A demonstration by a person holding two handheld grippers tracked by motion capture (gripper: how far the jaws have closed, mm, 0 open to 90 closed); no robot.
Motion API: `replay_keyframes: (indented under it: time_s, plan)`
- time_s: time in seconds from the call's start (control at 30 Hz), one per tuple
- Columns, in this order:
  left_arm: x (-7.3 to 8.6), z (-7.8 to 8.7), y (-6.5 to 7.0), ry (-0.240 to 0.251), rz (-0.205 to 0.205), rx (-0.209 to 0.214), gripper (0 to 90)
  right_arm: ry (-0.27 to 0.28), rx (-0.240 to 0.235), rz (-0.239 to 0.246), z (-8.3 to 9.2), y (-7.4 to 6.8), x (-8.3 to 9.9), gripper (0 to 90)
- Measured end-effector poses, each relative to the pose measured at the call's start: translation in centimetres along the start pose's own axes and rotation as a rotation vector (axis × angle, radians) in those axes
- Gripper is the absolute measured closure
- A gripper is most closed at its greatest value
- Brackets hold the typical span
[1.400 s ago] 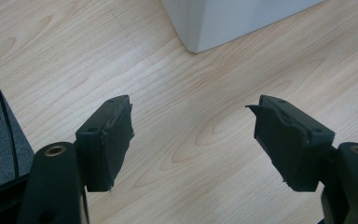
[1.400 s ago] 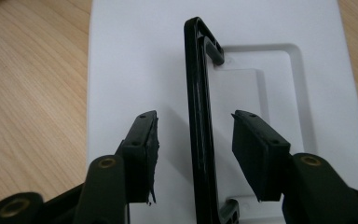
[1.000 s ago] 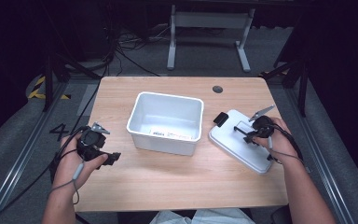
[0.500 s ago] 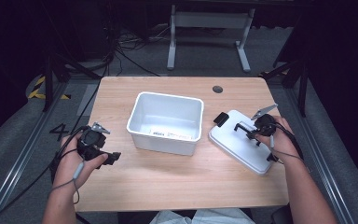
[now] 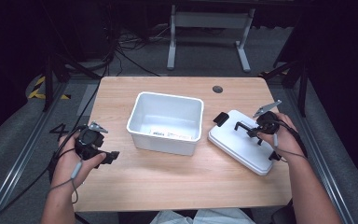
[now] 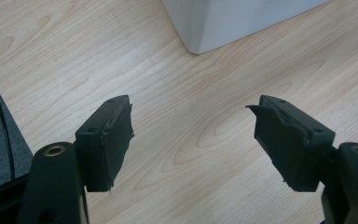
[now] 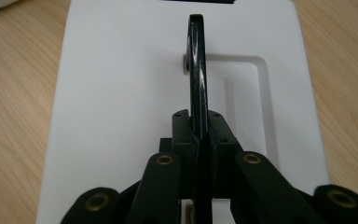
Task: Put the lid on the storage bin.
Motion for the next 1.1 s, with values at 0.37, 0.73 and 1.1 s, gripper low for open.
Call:
replay_keyframes:
  time_s: [0.37, 0.73, 1.1]
  plan:
    - [-0.1, -0.1, -0.1, 0.0, -0.003, 0.002, 28.2, 0.036, 0.064, 0.033, 4.4, -0.1, -0.8, 84.3]
    - [-0.1, 0.1, -0.5, 0.012, 0.008, 0.009, 27.6, 0.087, 0.089, 0.062, 8.3, -0.5, -1.8, 84.4]
    - [0.0, 0.2, -0.7, 0.012, 0.01, 0.009, 27.2, 0.119, 0.113, 0.106, 11.1, -1.2, -3.5, 84.4]
Point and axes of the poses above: each handheld gripper's, and its own axes: z roughly backward along the jaws, x roughly out of its underside, y roughly to its right, the point moved 6 cm from there along -z, roughly forward along the jaws, and after that the axes turned 12 degrees about -y, right-handed, at the moved point
